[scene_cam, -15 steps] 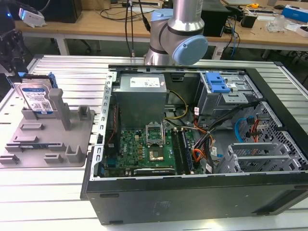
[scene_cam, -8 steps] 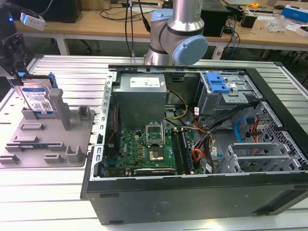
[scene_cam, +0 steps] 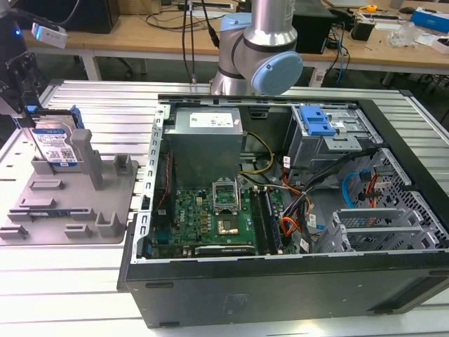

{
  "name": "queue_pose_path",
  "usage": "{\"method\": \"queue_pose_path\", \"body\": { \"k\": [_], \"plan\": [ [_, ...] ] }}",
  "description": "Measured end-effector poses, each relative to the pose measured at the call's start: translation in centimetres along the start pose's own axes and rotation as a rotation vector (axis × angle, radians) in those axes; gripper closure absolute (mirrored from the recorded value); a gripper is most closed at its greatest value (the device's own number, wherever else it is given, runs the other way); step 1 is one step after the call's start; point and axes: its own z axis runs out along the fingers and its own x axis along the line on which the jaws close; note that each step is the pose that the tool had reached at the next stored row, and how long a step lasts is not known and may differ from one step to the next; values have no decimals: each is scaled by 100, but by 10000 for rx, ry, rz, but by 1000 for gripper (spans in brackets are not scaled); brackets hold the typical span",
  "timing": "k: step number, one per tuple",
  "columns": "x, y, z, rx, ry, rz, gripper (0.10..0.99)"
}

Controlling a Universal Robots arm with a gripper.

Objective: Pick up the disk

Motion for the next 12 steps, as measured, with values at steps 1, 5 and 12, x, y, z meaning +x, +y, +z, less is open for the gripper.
{"method": "queue_pose_path", "body": {
  "k": [1,5,12],
  "plan": [
    [0,0,6,0,3,-1,604],
    [-2,-1,44,0,14,-2,604],
    [-3,-3,72,-1,17,-1,604]
  ]
}}
